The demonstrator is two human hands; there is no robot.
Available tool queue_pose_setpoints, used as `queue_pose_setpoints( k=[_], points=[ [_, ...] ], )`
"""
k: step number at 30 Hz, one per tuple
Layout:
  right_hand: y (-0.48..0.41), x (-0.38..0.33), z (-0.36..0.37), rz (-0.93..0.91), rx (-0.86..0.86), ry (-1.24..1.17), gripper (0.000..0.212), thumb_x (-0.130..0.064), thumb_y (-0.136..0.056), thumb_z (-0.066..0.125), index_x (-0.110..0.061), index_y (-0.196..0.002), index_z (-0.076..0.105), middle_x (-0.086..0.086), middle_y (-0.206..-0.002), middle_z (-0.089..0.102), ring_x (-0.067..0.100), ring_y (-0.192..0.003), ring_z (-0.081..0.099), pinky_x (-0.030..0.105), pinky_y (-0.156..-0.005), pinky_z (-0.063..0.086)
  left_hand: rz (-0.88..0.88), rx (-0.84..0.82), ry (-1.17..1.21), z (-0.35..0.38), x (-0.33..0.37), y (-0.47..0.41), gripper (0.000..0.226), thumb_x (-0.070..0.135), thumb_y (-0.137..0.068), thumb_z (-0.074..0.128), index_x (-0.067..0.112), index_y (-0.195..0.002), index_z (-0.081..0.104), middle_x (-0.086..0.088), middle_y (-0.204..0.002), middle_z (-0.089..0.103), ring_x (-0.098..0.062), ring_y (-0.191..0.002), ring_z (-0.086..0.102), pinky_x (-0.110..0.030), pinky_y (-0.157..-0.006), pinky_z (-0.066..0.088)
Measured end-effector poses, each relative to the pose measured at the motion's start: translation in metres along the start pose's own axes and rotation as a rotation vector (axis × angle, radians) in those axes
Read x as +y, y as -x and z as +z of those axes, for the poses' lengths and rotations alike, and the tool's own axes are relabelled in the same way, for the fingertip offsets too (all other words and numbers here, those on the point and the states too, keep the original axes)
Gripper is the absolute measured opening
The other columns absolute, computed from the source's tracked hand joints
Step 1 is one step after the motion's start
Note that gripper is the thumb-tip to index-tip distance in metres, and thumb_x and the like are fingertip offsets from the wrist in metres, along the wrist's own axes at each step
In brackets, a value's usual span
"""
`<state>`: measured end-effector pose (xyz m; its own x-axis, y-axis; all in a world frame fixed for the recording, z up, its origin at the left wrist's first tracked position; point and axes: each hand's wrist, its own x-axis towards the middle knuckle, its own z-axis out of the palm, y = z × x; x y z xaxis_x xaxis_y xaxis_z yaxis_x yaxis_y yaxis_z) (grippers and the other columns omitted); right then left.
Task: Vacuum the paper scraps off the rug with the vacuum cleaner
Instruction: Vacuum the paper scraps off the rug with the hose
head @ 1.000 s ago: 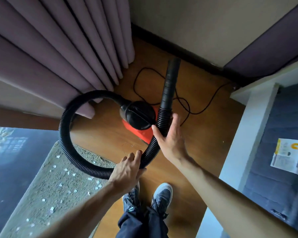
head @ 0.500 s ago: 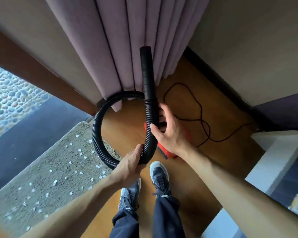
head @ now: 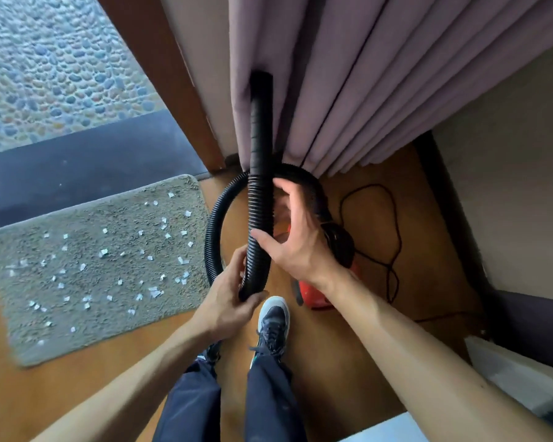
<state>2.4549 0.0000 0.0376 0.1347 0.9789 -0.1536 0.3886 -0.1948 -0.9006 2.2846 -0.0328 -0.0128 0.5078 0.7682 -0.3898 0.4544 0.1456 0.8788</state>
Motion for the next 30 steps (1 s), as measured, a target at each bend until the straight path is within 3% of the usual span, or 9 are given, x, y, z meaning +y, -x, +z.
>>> queue_pose_setpoints(
  k=[5,8,11,13,15,18,22,25,30],
  points=[
    [-0.013,0.003,0.004,-0.081,-0.195,0.082,0.073,-0.016,-0.081,0.073,-0.011,-0.144,0.038,0.002,-0.131,0.058,0.014,-0.112,0.059,0.022,-0.099,0.045,-0.143,0.109,0.235,0.010,0.002,0.007,0.064,0.038,-0.075,0.071,0.058,-0.126,0.037,-0.008,-0.099,0.067,-0.034,-0.093,0.065,-0.052,-0.085,0.056],
    [-0.020,0.005,0.020,-0.140,-0.272,0.119,0.072,-0.013,-0.080,0.073,-0.007,-0.143,0.039,0.006,-0.141,0.053,0.015,-0.128,0.051,0.015,-0.108,0.034,-0.197,0.145,0.370,0.014,0.000,0.011,0.061,0.028,-0.078,0.071,0.066,-0.115,0.040,0.005,-0.089,0.069,-0.018,-0.083,0.067,-0.038,-0.081,0.059],
    [-0.026,0.008,0.042,-0.159,-0.371,0.135,0.073,-0.013,-0.079,0.074,-0.010,-0.143,0.039,0.003,-0.138,0.054,0.011,-0.122,0.051,0.012,-0.104,0.035,-0.250,0.226,0.465,0.017,-0.007,0.018,0.056,0.005,-0.086,0.070,0.034,-0.124,0.042,0.007,-0.086,0.068,0.001,-0.075,0.063,-0.020,-0.074,0.055],
    [-0.030,0.010,0.056,-0.165,-0.431,0.138,0.074,-0.013,-0.078,0.075,-0.011,-0.143,0.039,-0.001,-0.134,0.053,0.006,-0.114,0.050,0.007,-0.097,0.035,-0.306,0.270,0.486,0.016,-0.013,0.022,0.059,0.000,-0.087,0.069,0.023,-0.133,0.038,-0.003,-0.093,0.067,-0.001,-0.079,0.065,-0.017,-0.073,0.054],
    [-0.034,0.011,0.070,-0.152,-0.495,0.141,0.077,-0.015,-0.078,0.075,-0.016,-0.145,0.037,-0.007,-0.128,0.052,0.002,-0.109,0.050,0.014,-0.095,0.040,-0.338,0.312,0.528,0.012,-0.020,0.026,0.075,0.000,-0.086,0.070,0.032,-0.141,0.031,-0.010,-0.099,0.067,-0.010,-0.087,0.067,-0.020,-0.073,0.056],
    [-0.041,0.012,0.089,-0.117,-0.602,0.120,0.077,-0.017,-0.078,0.074,-0.022,-0.145,0.036,-0.007,-0.123,0.054,0.004,-0.109,0.052,0.028,-0.095,0.049,-0.323,0.367,0.580,0.004,-0.028,0.034,0.098,-0.003,-0.084,0.070,0.065,-0.130,0.018,-0.018,-0.102,0.069,-0.017,-0.086,0.068,-0.026,-0.076,0.059],
    [-0.049,0.009,0.109,0.126,-0.729,-0.047,0.074,-0.004,-0.082,0.074,-0.022,-0.143,0.036,-0.011,-0.105,0.052,-0.005,-0.077,0.057,0.011,-0.066,0.049,-0.303,0.388,0.595,-0.004,-0.037,0.045,0.109,0.001,-0.085,0.070,0.077,-0.128,0.004,-0.022,-0.104,0.069,-0.031,-0.092,0.070,-0.026,-0.079,0.058],
    [-0.053,0.017,0.123,0.295,-0.787,-0.091,0.070,-0.010,-0.084,0.075,-0.030,-0.140,0.038,-0.001,-0.108,0.057,0.007,-0.085,0.060,0.018,-0.059,0.053,-0.301,0.359,0.612,-0.011,-0.043,0.052,0.111,0.005,-0.084,0.070,0.072,-0.137,0.000,-0.015,-0.108,0.070,-0.038,-0.095,0.067,-0.036,-0.087,0.058],
    [-0.053,0.031,0.139,0.493,-0.817,-0.128,0.055,-0.012,-0.092,0.066,-0.035,-0.136,0.042,0.012,-0.110,0.060,0.010,-0.087,0.066,0.034,-0.061,0.059,-0.265,0.348,0.632,-0.021,-0.055,0.063,0.101,0.008,-0.081,0.069,0.063,-0.144,0.013,-0.025,-0.115,0.063,-0.025,-0.083,0.061,-0.052,-0.090,0.055]
  ],
)
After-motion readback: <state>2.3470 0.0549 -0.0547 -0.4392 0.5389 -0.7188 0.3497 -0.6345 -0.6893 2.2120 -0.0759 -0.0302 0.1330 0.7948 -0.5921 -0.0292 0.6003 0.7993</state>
